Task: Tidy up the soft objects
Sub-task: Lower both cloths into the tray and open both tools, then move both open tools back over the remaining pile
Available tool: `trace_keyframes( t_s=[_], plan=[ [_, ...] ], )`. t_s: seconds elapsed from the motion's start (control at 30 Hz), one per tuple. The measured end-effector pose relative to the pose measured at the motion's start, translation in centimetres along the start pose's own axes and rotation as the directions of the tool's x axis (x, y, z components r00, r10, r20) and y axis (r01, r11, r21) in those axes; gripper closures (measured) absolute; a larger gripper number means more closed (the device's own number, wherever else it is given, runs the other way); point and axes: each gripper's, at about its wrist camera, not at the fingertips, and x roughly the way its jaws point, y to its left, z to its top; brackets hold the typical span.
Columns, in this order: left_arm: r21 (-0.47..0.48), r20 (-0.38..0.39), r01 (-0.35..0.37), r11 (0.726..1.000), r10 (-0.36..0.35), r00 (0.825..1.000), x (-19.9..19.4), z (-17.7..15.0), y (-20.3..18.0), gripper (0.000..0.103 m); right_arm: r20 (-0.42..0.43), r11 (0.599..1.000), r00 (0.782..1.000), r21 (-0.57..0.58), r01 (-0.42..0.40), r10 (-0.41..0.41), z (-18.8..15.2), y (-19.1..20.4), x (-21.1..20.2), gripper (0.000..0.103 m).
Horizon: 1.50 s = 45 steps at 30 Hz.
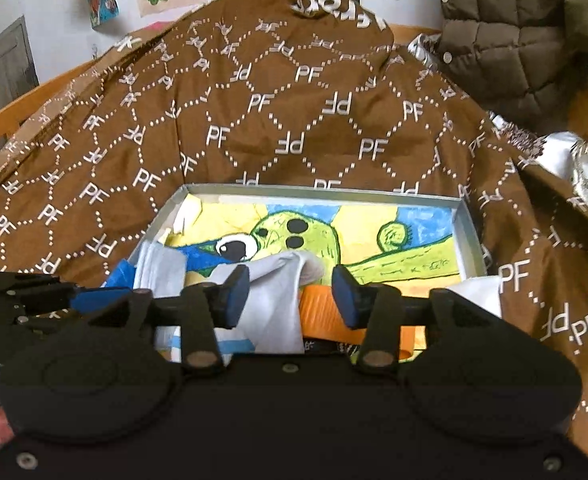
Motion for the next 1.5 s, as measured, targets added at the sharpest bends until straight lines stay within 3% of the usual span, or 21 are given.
trace_keyframes(
  t_s=[0.27, 0.5, 0.73, 1.17, 1.3, 1.5],
  plan=[
    [-0.021, 0.092, -0.016, 1.000, 0.018, 0.996, -3.8, 1.1, -0.3, 0.036, 0.084, 1.000, 0.996, 0.014, 0.011, -0.012, 1.3, -0.1, -4.8, 0.050],
    [-0.060, 0.204, -0.012, 0.998, 0.024, 0.979, -9.6, 2.2, -0.6, 0.018, 0.200, 0.998, 0.979, 0.051, 0.023, -0.033, 1.7, -0.4, -11.7, 0.020],
    [-0.078, 0.311, -0.007, 0.997, 0.031, 0.950, -16.5, 1.3, -1.8, 0.002, 0.287, 0.998, 0.957, 0.058, 0.021, -0.037, 0.7, 0.1, -19.0, 0.001],
    [-0.100, 0.403, -0.025, 0.995, 0.064, 0.913, -27.6, -5.9, -3.8, 0.001, 0.407, 0.998, 0.913, 0.061, 0.015, -0.039, -6.1, 2.7, -31.5, 0.000],
    [-0.100, 0.396, -0.043, 0.994, 0.080, 0.915, -29.9, -8.5, -4.1, 0.001, 0.420, 0.999, 0.907, 0.038, 0.002, -0.018, -8.9, 3.4, -34.1, 0.000],
    [-0.117, 0.374, -0.071, 0.991, 0.110, 0.921, -31.7, -12.8, -4.3, 0.001, 0.427, 0.996, 0.903, -0.055, 0.076, -0.046, -12.8, 5.1, -36.3, 0.000]
  ],
)
